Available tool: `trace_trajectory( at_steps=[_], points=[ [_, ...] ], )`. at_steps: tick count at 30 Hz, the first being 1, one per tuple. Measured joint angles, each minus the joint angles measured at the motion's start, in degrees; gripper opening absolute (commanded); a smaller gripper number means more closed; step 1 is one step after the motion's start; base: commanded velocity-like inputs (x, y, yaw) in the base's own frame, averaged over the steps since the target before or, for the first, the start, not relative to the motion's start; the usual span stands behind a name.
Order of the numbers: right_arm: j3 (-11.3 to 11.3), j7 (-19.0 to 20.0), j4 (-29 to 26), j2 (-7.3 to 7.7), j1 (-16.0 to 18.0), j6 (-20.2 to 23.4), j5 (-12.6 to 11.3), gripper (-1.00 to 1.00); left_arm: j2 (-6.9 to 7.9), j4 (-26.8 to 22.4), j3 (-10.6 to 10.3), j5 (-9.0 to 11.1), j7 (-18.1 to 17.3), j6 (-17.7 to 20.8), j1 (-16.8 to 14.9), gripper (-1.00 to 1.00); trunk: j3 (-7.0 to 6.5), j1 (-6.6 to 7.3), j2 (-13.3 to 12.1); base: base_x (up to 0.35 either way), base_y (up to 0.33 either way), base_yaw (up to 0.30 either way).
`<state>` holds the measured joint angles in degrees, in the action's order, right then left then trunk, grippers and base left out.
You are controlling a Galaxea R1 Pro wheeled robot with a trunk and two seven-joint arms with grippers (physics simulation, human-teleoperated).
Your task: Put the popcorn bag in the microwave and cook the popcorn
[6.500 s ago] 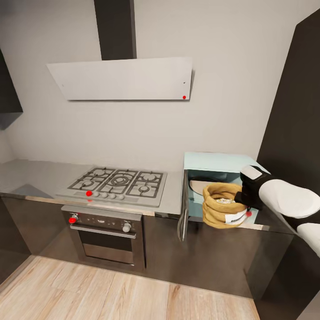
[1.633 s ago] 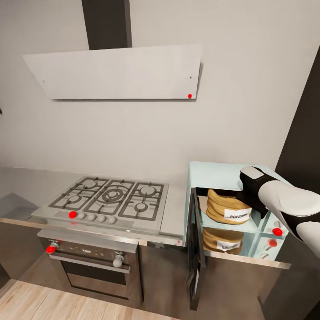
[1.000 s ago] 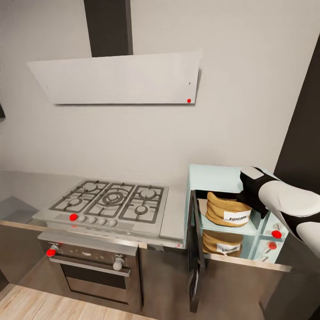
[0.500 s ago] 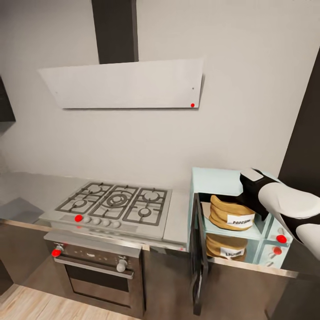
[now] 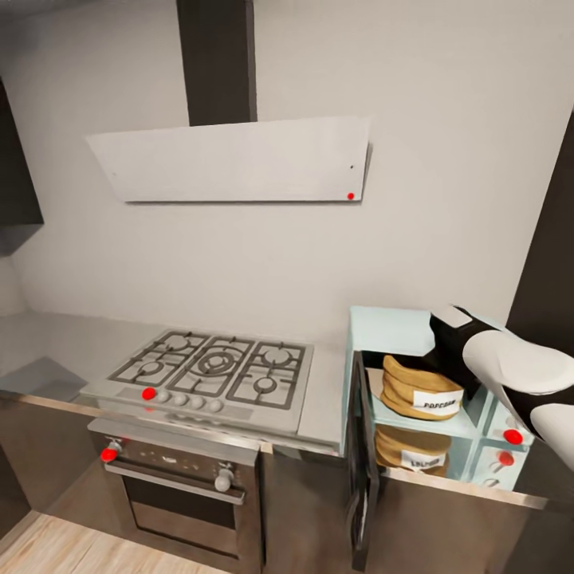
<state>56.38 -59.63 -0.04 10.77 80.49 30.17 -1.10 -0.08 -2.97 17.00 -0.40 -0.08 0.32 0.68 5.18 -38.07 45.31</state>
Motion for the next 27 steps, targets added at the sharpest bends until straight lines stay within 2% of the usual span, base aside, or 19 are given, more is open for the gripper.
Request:
trace_trajectory(
  at_steps=[27],
  points=[
    [0.0, -0.1, 0.0, 0.00, 0.9, 0.2, 0.0, 1.00, 0.00, 0.0, 0.0, 0.0, 0.0, 0.0, 0.0, 1.00, -2.57, 0.00, 0.0, 0.000, 0.000, -0.014]
  ],
)
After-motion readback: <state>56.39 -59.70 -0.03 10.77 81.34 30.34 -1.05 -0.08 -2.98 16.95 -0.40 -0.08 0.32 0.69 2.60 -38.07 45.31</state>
